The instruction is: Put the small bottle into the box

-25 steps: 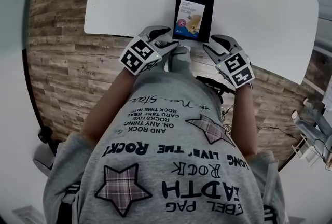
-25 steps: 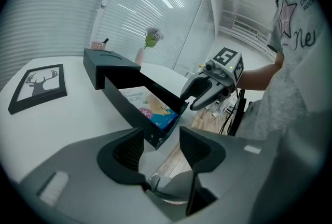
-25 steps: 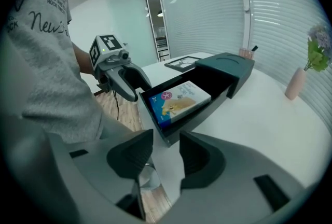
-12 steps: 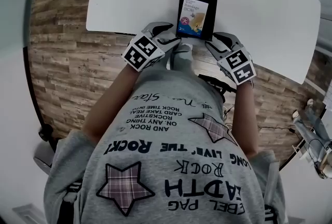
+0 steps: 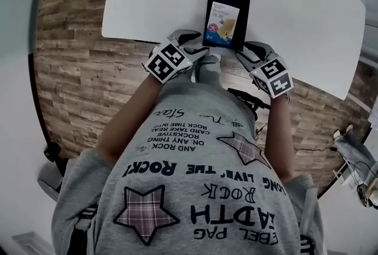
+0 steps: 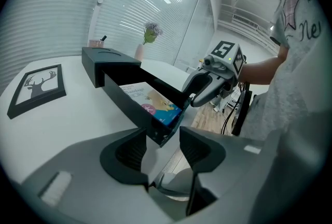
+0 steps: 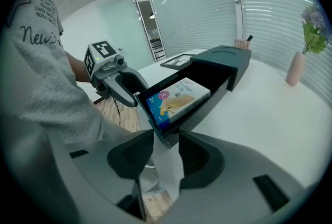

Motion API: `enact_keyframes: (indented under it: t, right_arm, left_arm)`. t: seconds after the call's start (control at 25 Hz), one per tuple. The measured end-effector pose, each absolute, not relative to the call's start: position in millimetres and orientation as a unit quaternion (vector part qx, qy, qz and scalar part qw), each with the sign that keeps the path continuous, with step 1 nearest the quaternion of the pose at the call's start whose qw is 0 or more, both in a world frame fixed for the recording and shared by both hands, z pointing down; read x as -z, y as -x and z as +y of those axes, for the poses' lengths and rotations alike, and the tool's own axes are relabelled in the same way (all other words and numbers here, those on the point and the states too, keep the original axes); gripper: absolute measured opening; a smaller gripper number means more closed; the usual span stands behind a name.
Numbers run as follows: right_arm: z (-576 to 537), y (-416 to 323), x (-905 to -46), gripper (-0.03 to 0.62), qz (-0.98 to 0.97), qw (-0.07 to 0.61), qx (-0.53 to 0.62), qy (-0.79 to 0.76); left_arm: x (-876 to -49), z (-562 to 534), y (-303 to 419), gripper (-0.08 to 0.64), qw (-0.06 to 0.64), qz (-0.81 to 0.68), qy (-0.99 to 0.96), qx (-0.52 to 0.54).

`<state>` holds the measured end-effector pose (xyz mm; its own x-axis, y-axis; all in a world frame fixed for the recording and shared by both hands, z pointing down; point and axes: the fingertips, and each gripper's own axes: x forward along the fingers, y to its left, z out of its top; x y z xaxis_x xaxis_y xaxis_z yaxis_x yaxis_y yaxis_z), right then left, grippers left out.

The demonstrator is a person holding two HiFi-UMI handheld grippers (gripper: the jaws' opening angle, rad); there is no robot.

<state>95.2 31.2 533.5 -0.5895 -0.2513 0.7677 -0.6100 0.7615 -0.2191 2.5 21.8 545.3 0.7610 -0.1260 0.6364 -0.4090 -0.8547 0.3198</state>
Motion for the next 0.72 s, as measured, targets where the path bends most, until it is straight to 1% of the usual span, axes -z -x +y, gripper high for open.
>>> enact_keyframes:
  t: [0.16,0.32,0.52,0.72]
  right_arm:
    - [32.1,-93.8,-533.7,0.144,-0.858,0.375,-0.246,-0.249]
    - [30.9,-95.1,-535.2,0.144,-0.859,0.359,-0.265,-0.250]
    - [32.3,-94.1,-539.2,0.144,-0.857,0.373,-0.260,-0.244]
    - [31.5,-92.4,-538.4,0.144,-0.859,0.371,-0.262,-0.237]
  left_arm:
    - [-546.7,20.6,-1.4,0.201,0.233,-0.151,-0.910,-0.308]
    - [-547.8,19.6,-2.9,0.201,0.231,-0.150,-0.911,-0.308]
    - [-547.9,22.1,-4.6,0.201,0.224,-0.142,-0.912,-0.314]
    - [-547.9,19.8,-5.0,0.198,0.224,-0.144,-0.909,-0.321]
